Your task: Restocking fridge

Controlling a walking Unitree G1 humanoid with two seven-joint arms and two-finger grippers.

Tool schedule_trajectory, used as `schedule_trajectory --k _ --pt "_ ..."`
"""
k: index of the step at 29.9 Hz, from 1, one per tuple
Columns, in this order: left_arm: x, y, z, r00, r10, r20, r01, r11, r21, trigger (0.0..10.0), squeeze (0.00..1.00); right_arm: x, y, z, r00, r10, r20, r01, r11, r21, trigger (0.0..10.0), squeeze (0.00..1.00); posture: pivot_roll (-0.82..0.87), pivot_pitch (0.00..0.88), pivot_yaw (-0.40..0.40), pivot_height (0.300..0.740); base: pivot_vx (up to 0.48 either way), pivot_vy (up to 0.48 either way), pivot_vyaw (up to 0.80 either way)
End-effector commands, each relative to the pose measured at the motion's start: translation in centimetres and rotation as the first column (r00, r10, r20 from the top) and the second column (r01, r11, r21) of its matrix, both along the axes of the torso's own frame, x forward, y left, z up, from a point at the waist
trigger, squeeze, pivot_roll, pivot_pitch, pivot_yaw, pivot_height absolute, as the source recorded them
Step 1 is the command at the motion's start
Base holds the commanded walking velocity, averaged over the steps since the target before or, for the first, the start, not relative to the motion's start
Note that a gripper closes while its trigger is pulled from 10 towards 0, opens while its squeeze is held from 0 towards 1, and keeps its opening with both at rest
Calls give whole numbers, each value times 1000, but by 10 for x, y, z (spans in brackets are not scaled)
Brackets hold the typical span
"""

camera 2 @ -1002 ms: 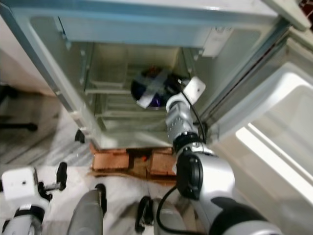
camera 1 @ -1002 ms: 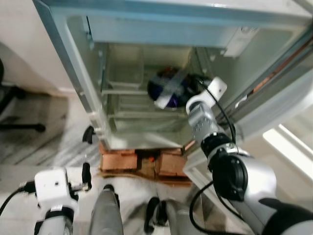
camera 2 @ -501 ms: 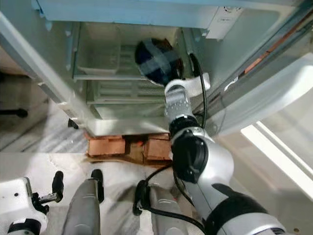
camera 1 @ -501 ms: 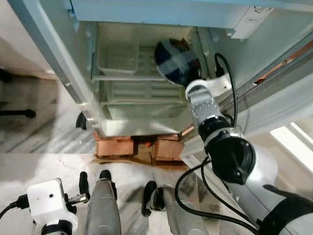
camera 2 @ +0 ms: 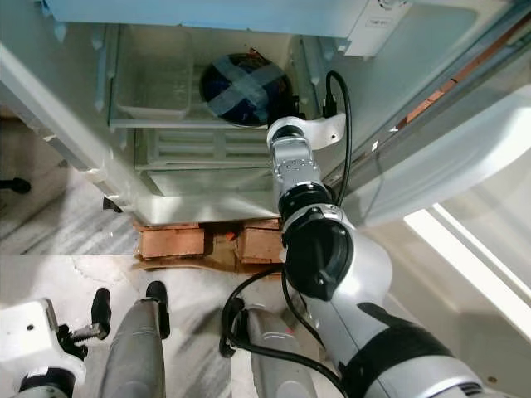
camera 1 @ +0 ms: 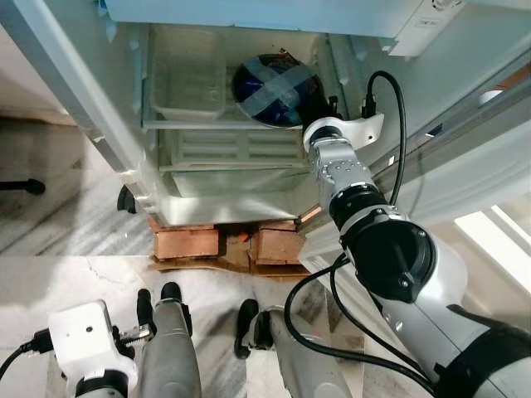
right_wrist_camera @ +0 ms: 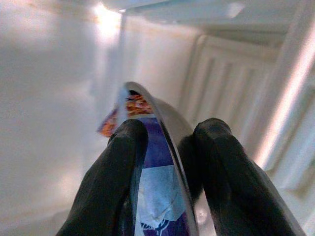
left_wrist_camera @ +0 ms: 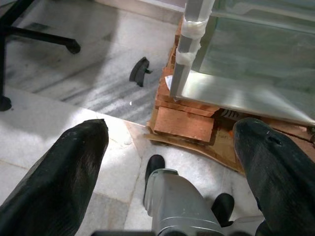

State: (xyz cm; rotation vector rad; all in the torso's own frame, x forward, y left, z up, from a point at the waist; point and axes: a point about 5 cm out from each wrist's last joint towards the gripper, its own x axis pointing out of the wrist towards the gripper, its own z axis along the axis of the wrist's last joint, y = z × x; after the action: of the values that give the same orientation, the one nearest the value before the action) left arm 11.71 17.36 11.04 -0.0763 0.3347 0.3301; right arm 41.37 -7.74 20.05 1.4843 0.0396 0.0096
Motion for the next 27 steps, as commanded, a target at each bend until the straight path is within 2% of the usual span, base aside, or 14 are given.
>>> schedule_trajectory --k 1,3,4,8,13,19,20,21,23,24,27 --pt "0 1 -10 999 13 -44 -14 1000 -15 10000 0 -1 7 0 999 43 22 -43 999 -18 10000 1000 371 372 -211 740 0 0 0" --pt "3 1 -9 999 13 -30 -14 1000 -16 10000 0 -1 9 -1 997 65 30 -64 996 -60 10000 1000 368 368 -211 740 0 0 0" --pt "8 1 -9 1000 11 -18 -12 1000 -18 10000 0 -2 8 -3 995 92 37 -86 986 -142 10000 1000 357 353 -215 740 0 0 0" --pt "20 1 -11 1000 6 7 -6 1000 -24 10000 0 -4 3 -14 993 121 6 -114 948 -298 10000 1000 321 318 -218 740 0 0 0" --pt "39 -1 -13 999 -12 43 13 999 -37 10000 0 -5 -15 -25 995 102 -14 -99 914 -393 10000 1000 298 277 -209 740 0 0 0" --pt "50 0 -13 998 -24 64 26 999 -34 10000 0 -4 -18 -22 991 129 21 -104 876 -472 10000 1000 288 241 -197 740 0 0 0" --pt "57 1 -14 996 -40 78 42 999 -24 10000 0 -5 -17 -20 983 177 52 -120 827 -550 10000 1000 266 201 -185 740 0 0 0" --pt "57 1 -14 996 -40 78 42 999 -24 10000 0 -5 -17 -20 983 177 52 -120 827 -550 10000 1000 266 201 -185 740 0 0 0" --pt "65 3 -14 993 -65 97 66 998 -8 10000 0 -7 -13 -21 959 267 97 -137 735 -665 10000 1000 245 175 -180 740 0 0 0" --pt "68 3 -15 991 -81 109 82 997 3 10000 0 -10 -9 -22 932 340 128 -145 670 -728 10000 1000 233 160 -177 740 0 0 0" --pt "74 3 -21 990 -100 101 100 995 10 10000 0 -18 -1 -32 873 465 149 -181 592 -786 10000 1000 200 123 -165 740 0 0 0"
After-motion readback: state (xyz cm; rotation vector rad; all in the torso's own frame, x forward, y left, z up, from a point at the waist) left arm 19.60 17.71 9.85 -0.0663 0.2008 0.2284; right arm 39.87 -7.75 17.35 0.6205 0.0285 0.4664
